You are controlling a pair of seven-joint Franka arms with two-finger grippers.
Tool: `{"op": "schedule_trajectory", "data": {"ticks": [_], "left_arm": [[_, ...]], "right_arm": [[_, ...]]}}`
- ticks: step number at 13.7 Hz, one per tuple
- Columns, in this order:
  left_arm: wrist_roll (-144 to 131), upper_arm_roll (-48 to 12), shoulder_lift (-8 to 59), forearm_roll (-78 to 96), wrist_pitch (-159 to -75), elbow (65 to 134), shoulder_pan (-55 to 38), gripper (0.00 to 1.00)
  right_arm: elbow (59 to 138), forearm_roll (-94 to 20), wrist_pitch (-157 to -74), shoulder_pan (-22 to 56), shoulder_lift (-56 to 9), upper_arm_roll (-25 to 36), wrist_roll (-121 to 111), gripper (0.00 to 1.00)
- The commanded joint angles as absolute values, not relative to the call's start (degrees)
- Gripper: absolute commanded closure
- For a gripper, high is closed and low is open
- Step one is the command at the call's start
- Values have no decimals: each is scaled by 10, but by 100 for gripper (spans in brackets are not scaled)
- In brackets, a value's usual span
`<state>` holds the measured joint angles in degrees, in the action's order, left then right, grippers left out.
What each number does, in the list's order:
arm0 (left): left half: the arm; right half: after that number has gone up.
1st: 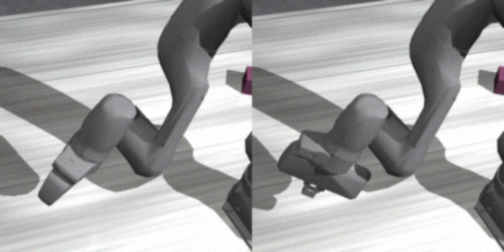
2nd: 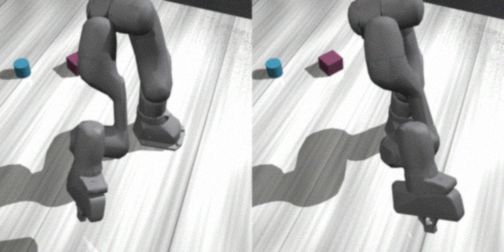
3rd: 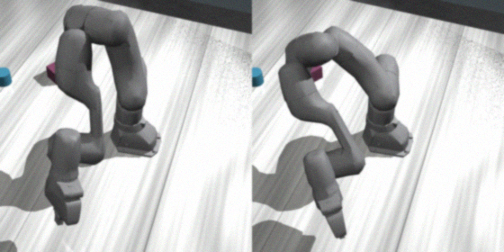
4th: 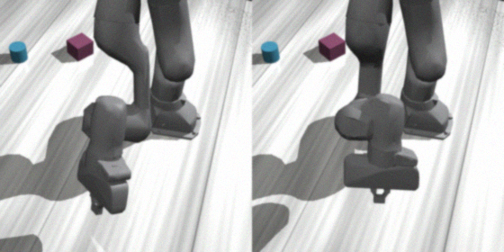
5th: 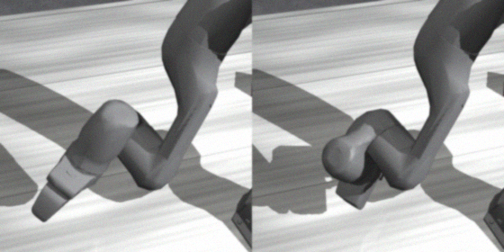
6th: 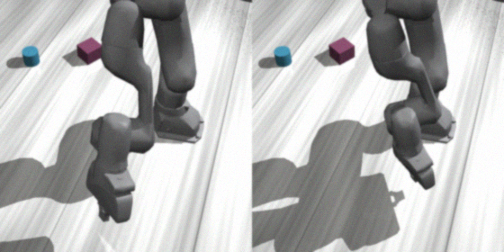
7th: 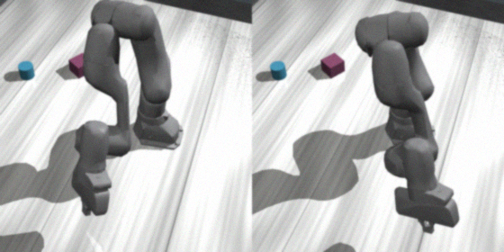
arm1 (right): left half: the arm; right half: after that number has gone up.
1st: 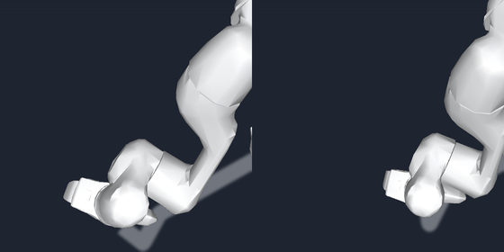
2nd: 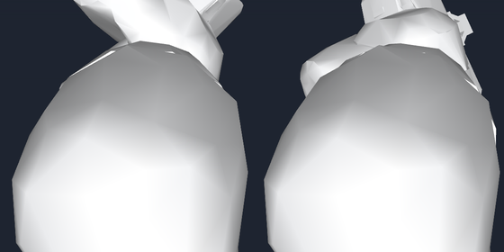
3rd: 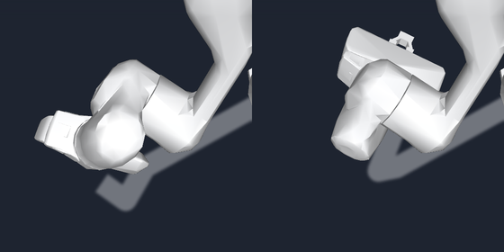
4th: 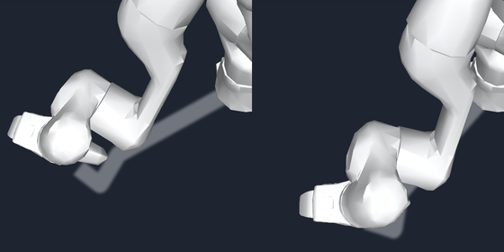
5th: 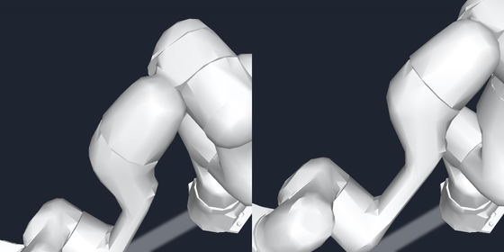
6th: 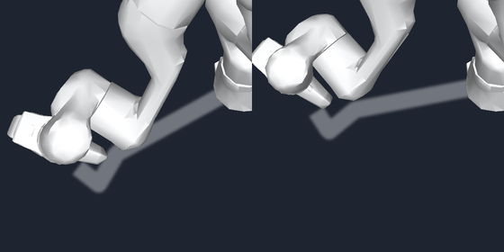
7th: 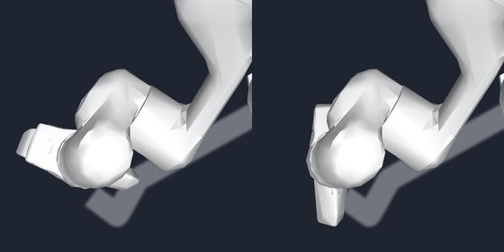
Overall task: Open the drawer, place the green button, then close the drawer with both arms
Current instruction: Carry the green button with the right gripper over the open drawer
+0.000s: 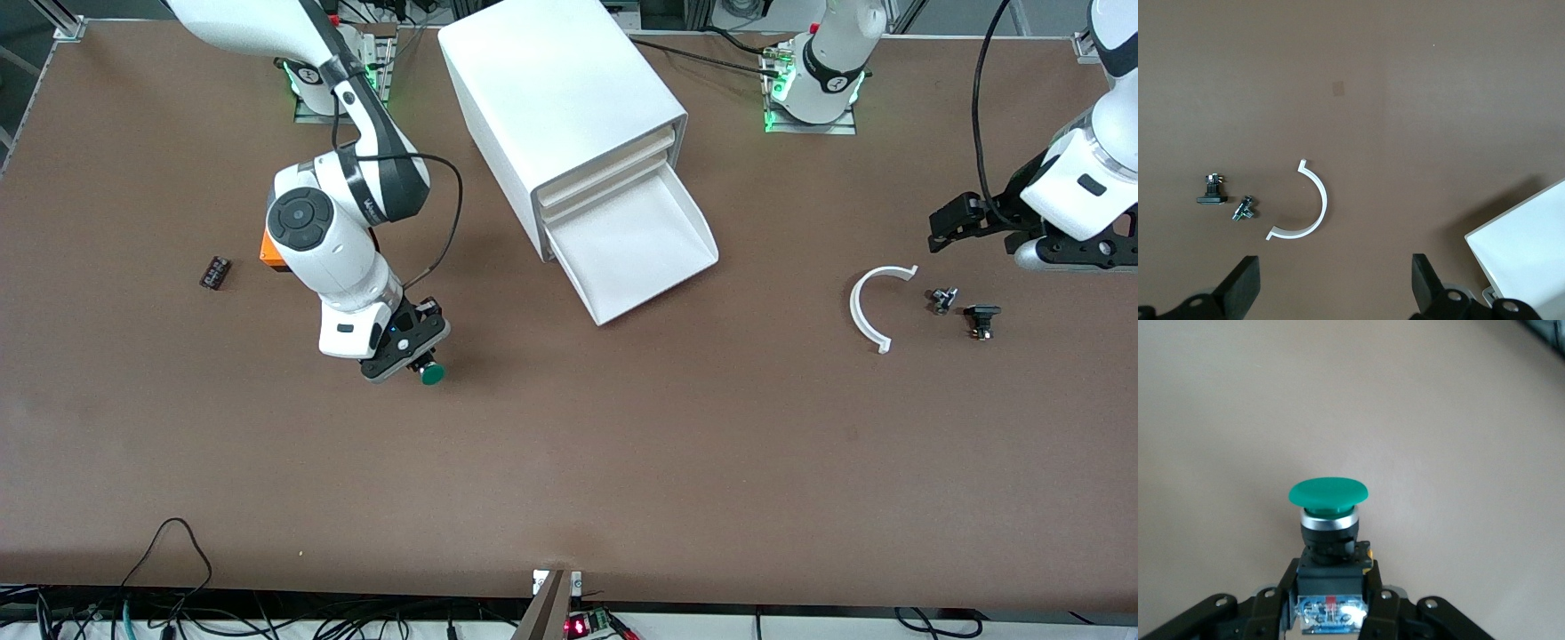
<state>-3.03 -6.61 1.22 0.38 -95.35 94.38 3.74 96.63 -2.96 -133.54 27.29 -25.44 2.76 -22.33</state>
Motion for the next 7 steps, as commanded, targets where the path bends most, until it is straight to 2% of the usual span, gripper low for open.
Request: {"op": "schedule_trajectory", "data": {"ticks": [1,4,7], "left_arm": [[-29,-64,35,-10,-941,895,39,0],[-27,-64,47,-6,-943,889,37,0],[-27,-62,50,-5,-942,889,42,0]], "right_arm": [[912,-31,-1296,278,-258,-6,-334,66],[888,-29,-1296,313,-265,-39,-392,66],[849,-17,-1276,362,-292,-40,-437,66]]}}
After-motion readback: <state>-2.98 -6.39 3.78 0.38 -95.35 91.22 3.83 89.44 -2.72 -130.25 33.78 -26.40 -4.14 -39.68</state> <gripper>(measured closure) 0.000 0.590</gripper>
